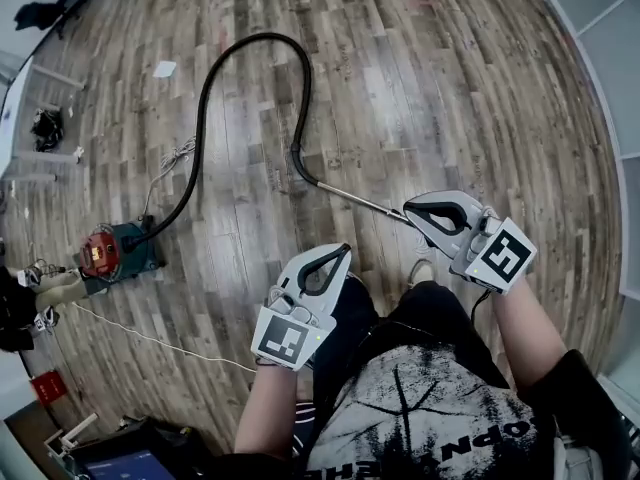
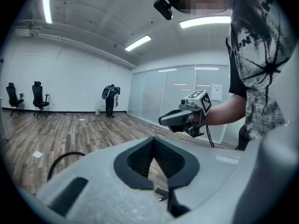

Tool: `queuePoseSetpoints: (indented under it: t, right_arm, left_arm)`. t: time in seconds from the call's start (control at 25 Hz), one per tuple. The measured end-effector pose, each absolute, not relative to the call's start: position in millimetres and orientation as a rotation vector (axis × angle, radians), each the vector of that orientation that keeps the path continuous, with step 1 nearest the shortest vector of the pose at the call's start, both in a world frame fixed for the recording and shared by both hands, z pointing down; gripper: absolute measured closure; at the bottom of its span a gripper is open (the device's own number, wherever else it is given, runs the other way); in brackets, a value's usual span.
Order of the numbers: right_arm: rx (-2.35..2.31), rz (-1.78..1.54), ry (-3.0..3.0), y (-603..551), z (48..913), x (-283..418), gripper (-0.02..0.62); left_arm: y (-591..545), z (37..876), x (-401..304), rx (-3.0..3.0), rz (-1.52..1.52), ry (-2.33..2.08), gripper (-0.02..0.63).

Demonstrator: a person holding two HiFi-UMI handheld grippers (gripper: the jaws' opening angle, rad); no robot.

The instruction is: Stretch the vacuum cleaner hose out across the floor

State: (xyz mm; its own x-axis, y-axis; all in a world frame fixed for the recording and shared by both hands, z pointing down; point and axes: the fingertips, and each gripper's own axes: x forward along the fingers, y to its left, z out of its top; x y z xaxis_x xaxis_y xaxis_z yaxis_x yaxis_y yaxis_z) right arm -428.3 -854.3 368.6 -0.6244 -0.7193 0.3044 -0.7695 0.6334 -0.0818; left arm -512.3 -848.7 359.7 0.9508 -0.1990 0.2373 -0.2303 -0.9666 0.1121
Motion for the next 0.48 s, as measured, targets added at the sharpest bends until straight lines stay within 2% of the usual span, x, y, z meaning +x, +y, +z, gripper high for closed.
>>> queuePoseSetpoints:
  t: [0.16, 0.32, 0.48]
  right_arm:
    - [1.100, 0.251, -2.610, -860.9, 389.9, -437.3, 0.588]
    - [1.053, 0.408, -2.597, -860.9, 432.7, -433.9, 0.545]
    - [1.028, 0.533, -2.452, -867.8, 515.1, -419.7, 0.485]
  left_arm:
    - [-855.0, 383.3, -514.9, 2.859, 0.333, -0.355, 0.606]
    - [-854.9, 411.5, -505.2, 2.766, 0.319, -0.416, 0.606]
    - [-854.4, 450.1, -499.1, 2.738, 0.310, -0.472, 0.606]
